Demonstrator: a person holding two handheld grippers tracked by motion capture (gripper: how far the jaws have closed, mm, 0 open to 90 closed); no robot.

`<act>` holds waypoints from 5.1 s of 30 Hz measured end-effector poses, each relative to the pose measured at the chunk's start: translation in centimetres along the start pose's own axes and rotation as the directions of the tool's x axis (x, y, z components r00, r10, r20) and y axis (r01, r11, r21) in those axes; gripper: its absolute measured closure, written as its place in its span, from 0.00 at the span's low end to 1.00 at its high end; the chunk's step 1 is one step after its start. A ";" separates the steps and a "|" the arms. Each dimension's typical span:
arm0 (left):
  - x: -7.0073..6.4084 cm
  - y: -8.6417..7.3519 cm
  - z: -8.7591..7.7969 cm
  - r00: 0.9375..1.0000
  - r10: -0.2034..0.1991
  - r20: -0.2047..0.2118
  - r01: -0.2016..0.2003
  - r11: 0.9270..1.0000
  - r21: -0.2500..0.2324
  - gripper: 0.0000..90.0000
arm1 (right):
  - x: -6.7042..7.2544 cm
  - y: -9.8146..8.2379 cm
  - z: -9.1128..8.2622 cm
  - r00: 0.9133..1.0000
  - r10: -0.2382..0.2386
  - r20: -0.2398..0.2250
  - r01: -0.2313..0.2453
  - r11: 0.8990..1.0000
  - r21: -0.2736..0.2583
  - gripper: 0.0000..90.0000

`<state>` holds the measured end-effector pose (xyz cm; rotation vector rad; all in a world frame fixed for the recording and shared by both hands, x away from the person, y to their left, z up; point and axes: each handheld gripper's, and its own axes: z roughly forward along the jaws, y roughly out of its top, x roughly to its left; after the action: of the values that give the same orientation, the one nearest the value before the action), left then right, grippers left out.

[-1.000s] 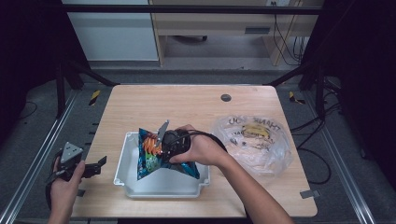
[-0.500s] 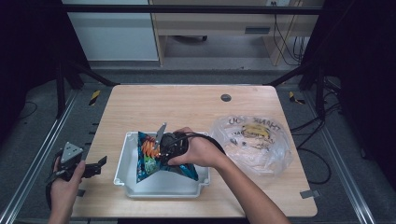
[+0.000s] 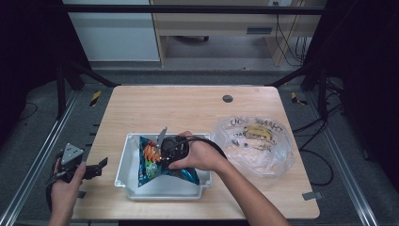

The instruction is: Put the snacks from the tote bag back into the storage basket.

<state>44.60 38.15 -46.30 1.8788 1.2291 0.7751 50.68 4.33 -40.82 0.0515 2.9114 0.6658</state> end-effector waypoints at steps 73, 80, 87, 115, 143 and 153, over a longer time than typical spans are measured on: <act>-0.1 0.0 0.1 1.000 0.003 0.007 -0.003 1.000 0.001 0.02 | 0.0 -0.6 1.8 0.996 0.089 -0.018 -0.089 0.996 0.010 0.35; -0.1 0.0 0.1 1.000 0.003 0.006 -0.003 1.000 0.002 0.02 | 0.0 -0.6 1.4 0.994 0.108 -0.017 -0.108 0.994 0.003 0.26; -0.1 0.0 0.1 1.000 0.003 0.008 -0.004 1.000 0.003 0.02 | 0.0 -0.7 1.0 0.992 0.130 -0.010 -0.130 0.992 -0.009 0.15; -0.1 0.1 0.1 1.000 0.009 0.007 -0.009 1.000 0.008 0.02 | 0.2 -1.6 -2.9 0.986 0.164 0.012 -0.161 0.978 -0.134 0.07; -0.2 0.1 0.1 1.000 0.011 0.004 -0.011 1.000 0.010 0.02 | 0.1 -4.5 -8.2 0.961 0.265 0.077 -0.233 0.928 -0.290 0.06; -0.2 0.0 0.1 1.000 0.008 0.002 -0.008 1.000 0.011 0.02 | 0.1 -6.0 -10.3 0.944 0.309 0.118 -0.253 0.905 -0.343 0.06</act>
<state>44.62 37.95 -46.34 1.8940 1.2278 0.7717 48.96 -5.45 -34.24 0.4755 2.6157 1.1194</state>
